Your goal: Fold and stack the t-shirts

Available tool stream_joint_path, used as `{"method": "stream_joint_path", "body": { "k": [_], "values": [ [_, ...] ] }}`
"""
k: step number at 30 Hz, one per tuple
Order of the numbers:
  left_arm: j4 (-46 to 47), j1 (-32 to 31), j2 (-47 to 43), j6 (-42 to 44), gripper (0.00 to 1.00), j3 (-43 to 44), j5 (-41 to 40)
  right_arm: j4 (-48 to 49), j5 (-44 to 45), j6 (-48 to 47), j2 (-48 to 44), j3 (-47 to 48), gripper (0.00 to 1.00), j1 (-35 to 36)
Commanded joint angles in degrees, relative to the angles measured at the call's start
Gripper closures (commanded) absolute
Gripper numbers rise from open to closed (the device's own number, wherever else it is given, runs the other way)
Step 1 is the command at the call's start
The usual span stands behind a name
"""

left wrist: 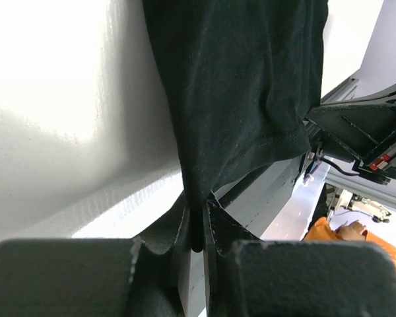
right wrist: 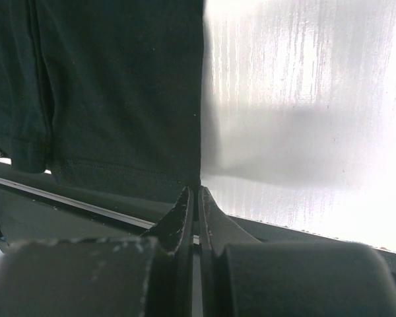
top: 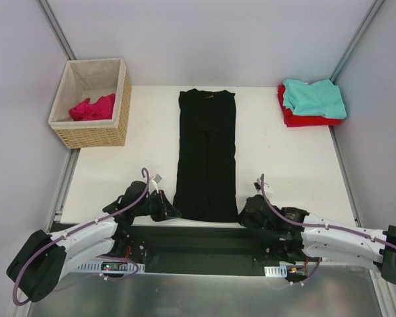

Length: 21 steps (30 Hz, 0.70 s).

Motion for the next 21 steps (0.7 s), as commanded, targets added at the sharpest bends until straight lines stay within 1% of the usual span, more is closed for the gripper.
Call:
{"method": "stream_joint_path", "body": {
  "k": [1,4,6,9,14,16,19,20,21],
  "values": [
    [-2.7,-0.2,1.5,0.9,1.00,0.5,-1.7,-6.7,3.1,-2.1,1.2,1.3,0.99,0.1],
    [-3.2,-0.2,1.0,1.0,1.00,2.2,-1.1,-8.1,4.4,-4.2,1.7,3.6,0.99,0.0],
    [-4.6,-0.2,0.5,1.8,1.00,3.8,-1.2,-9.4,6.4,-5.5,1.9,6.8,0.99,0.0],
    [-8.0,-0.2,1.0,4.2,1.00,8.4,-2.2,-11.4,9.2,-9.3,3.9,11.3,0.99,-0.1],
    [-10.1,-0.2,4.7,7.1,1.00,15.9,-2.8,-11.8,11.7,-14.4,8.2,17.1,0.99,-0.9],
    [-10.9,-0.1,5.9,8.2,1.00,18.6,-3.6,-11.8,12.6,-16.5,9.1,19.2,0.99,-2.0],
    [-12.3,0.4,7.4,10.2,1.00,22.7,-4.9,-11.3,11.9,-19.7,9.6,20.6,0.99,-5.6],
    [-12.3,0.8,7.9,10.9,1.00,23.8,-4.9,-10.8,11.2,-20.9,9.6,20.8,0.99,-7.8],
    [-14.0,1.8,9.2,11.9,1.00,25.8,-5.1,-10.1,10.9,-22.7,9.7,21.5,0.99,-9.0]
  ]
}}
